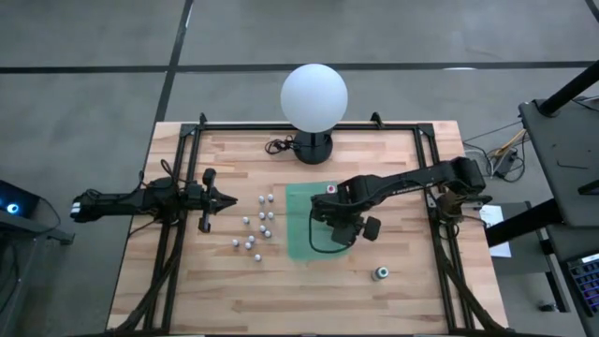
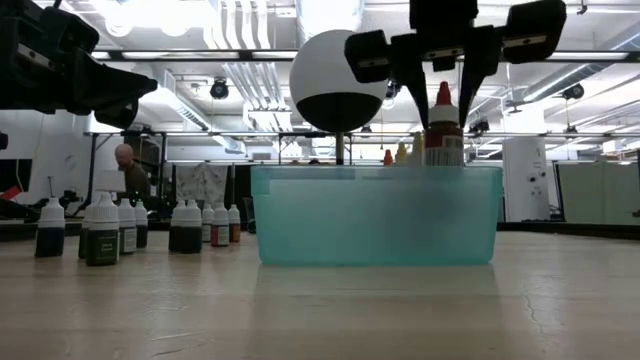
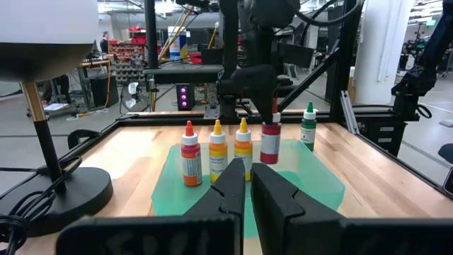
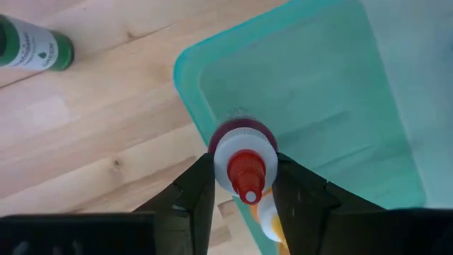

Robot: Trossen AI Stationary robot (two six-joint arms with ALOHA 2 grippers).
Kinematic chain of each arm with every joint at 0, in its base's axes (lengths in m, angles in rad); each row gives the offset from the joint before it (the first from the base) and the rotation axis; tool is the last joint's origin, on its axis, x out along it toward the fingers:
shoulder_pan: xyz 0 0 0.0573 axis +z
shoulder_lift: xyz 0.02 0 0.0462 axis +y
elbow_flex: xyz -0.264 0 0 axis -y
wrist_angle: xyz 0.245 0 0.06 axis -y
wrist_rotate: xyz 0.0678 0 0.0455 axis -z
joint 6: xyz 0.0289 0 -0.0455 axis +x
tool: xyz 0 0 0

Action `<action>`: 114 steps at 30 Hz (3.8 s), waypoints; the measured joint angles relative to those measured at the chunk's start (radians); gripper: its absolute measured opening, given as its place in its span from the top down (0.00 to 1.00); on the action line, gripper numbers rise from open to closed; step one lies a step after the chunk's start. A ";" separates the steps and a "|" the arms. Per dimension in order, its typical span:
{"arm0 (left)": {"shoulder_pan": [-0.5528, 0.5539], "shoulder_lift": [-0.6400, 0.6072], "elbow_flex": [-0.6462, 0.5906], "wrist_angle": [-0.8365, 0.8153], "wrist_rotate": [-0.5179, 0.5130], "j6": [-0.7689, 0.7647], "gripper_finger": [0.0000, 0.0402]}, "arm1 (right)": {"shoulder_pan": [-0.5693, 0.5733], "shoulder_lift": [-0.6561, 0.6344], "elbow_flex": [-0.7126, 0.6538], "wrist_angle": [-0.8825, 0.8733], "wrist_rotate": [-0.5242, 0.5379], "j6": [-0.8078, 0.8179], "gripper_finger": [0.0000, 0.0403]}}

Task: Pick & Place food coloring
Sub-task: Put the large red food coloring bottle into the green bin, then put the large green food coloring bottle into the green bin

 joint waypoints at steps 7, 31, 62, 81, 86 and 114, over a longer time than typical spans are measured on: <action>0.000 0.000 0.000 0.000 0.000 0.000 1.00 | -0.007 0.000 -0.022 0.035 0.000 -0.003 0.71; 0.000 0.000 0.000 0.000 0.000 0.000 1.00 | -0.028 0.002 -0.073 0.125 -0.041 0.001 0.72; 0.000 0.000 0.000 0.000 0.000 0.000 1.00 | -0.061 0.003 -0.128 0.134 -0.040 0.009 0.66; 0.000 0.000 0.000 0.000 0.000 0.000 1.00 | -0.061 -0.005 -0.108 0.139 -0.040 0.061 0.60; 0.000 0.000 0.000 0.000 0.000 0.000 1.00 | -0.061 -0.005 -0.094 0.139 -0.040 0.074 0.60; 0.000 0.000 0.000 0.000 0.000 0.000 1.00 | 0.036 -0.213 -0.058 0.117 -0.040 0.468 0.60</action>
